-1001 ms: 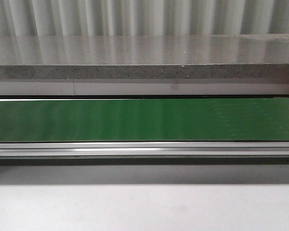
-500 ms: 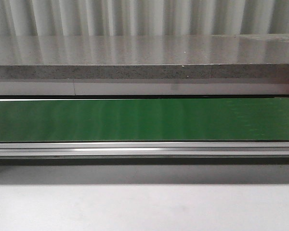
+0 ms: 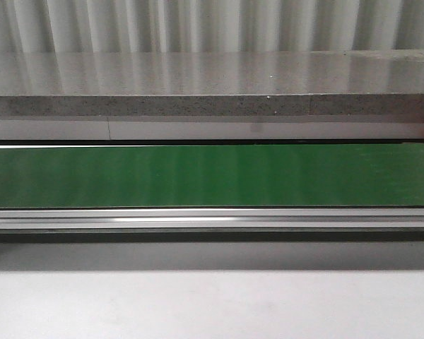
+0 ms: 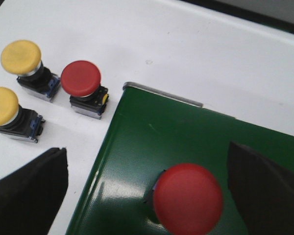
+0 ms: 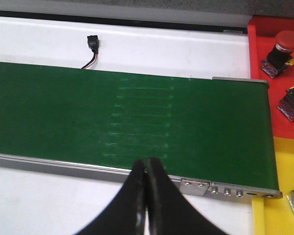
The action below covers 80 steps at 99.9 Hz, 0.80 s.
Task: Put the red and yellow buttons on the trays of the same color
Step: 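Set the red button on the belt and open the left gripper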
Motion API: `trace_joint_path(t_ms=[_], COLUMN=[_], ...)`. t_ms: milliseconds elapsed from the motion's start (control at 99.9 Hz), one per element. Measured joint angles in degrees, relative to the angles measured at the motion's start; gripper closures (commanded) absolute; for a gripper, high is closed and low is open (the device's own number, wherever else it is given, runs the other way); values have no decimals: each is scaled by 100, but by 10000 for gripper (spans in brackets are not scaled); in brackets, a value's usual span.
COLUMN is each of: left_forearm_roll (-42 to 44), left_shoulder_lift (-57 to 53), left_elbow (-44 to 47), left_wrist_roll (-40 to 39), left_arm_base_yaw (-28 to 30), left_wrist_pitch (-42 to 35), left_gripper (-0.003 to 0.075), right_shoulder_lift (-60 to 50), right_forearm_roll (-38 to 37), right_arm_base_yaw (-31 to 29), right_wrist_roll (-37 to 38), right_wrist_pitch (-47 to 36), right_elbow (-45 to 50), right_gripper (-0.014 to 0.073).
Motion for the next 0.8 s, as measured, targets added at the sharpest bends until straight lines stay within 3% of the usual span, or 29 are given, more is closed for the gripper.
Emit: trace_joint_path(t_ms=[260, 590, 801], left_forearm_roll=[190, 211, 211], left_shoulder_lift=[-546, -203, 556], left_elbow=[0, 0, 0], left_wrist_roll=[29, 29, 29], left_arm_base_yaw=[31, 1441, 1899], left_wrist_pitch=[0, 1, -112], left_gripper=[92, 92, 92], right_shoulder_lift=[0, 0, 0], right_forearm_roll=[0, 0, 0], right_arm_base_yaw=[0, 0, 0], right_wrist_roll=[0, 0, 0], right_wrist_pitch=[0, 0, 0], right_elbow=[0, 0, 0], right_gripper=[661, 661, 661])
